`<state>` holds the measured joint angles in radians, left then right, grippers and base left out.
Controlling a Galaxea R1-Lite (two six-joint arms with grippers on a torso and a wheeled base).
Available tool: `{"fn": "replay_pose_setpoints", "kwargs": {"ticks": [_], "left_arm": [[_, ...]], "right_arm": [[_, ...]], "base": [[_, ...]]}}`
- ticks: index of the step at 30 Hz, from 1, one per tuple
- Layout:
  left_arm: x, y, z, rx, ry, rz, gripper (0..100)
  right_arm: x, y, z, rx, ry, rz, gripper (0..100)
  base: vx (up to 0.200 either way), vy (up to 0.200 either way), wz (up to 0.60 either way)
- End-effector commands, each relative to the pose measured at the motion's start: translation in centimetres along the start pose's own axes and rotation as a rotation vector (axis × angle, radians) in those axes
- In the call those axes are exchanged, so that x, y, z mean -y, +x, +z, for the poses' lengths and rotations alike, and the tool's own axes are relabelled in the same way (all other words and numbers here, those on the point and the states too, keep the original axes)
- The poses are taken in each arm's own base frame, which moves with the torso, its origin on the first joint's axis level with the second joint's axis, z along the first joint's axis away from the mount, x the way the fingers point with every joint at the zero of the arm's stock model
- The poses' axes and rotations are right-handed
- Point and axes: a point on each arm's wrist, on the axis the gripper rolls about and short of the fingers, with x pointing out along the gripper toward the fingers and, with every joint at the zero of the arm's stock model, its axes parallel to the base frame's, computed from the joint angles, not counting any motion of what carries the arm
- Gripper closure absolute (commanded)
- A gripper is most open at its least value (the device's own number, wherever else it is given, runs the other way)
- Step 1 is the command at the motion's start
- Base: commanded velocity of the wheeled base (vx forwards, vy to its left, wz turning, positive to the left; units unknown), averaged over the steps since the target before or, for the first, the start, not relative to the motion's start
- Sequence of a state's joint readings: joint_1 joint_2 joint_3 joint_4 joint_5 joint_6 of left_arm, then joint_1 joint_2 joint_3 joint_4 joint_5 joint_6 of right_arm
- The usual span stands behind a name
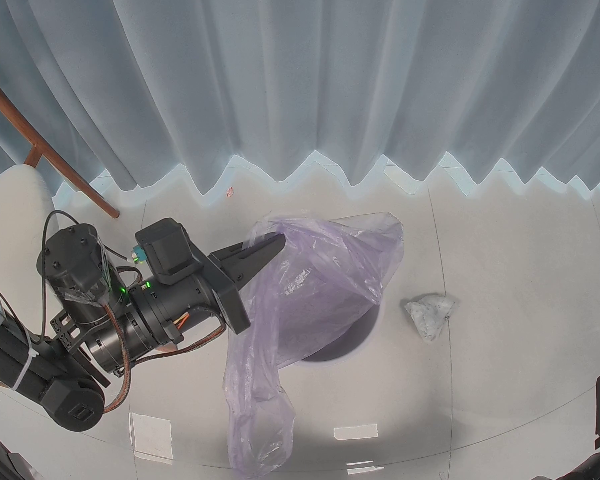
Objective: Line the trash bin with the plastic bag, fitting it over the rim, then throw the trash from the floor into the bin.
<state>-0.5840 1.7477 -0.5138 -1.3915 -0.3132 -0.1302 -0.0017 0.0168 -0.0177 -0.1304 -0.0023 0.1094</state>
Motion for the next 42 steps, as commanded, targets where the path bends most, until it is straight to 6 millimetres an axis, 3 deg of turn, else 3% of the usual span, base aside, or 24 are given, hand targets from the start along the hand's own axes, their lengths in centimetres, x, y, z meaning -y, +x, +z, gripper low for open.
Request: {"fn": "replay_pose_setpoints", "kwargs": {"ticks": [1, 6, 7, 9, 12, 17, 20, 31, 34, 42], "left_arm": [[0.0, 0.2, 0.0, 0.004, -0.001, -0.004, 100], [-0.1, 0.3, 0.0, 0.006, 0.002, -0.001, 100], [-0.2, 0.3, 0.1, 0.009, 0.0, 0.0, 100], [-0.2, 0.4, 0.2, 0.012, 0.0, 0.0, 100], [-0.3, 0.7, 0.1, 0.014, -0.006, 0.001, 100], [-0.3, 0.7, 0.1, 0.014, -0.007, 0.003, 100], [-0.4, 0.7, 0.1, 0.014, -0.007, 0.004, 100], [-0.5, 0.6, 0.0, 0.008, -0.007, 0.009, 100], [-0.5, 0.5, 0.0, 0.009, -0.007, 0.011, 100], [-1.0, 0.4, 0.1, 0.012, -0.003, 0.023, 100]], "right_arm": [[0.0, -0.1, -0.9, -0.045, 0.021, 0.057, 0], [-0.6, -0.2, -0.1, -0.05, 0.054, 0.251, 0], [-0.9, -0.1, 1.5, -0.063, 0.117, 0.323, 0], [-1.1, 0.2, 2.7, -0.083, 0.172, 0.343, 0], [-1.4, 1.9, 5.7, -0.156, 0.294, 0.326, 0], [-1.6, 5.1, 7.5, -0.287, 0.38, 0.292, 0], [-1.6, 7.6, 7.0, -0.414, 0.422, 0.25, 0], [-1.4, 11.9, 4.4, -0.684, 0.504, 0.17, 0], [-1.6, 14.4, 2.3, -0.788, 0.493, 0.174, 0], [-3.5, 17.4, -1.9, -0.912, 0.46, 0.271, 0]], "base": [[0.0, 0.0, 0.0], [0.0, 0.0, 0.0], [0.0, 0.0, 0.0], [0.0, 0.0, 0.0], [0.0, 0.0, 0.0], [0.0, 0.0, 0.0], [0.0, 0.0, 0.0], [0.0, 0.0, 0.0], [0.0, 0.0, 0.0], [0.0, 0.0, 0.0]]}}
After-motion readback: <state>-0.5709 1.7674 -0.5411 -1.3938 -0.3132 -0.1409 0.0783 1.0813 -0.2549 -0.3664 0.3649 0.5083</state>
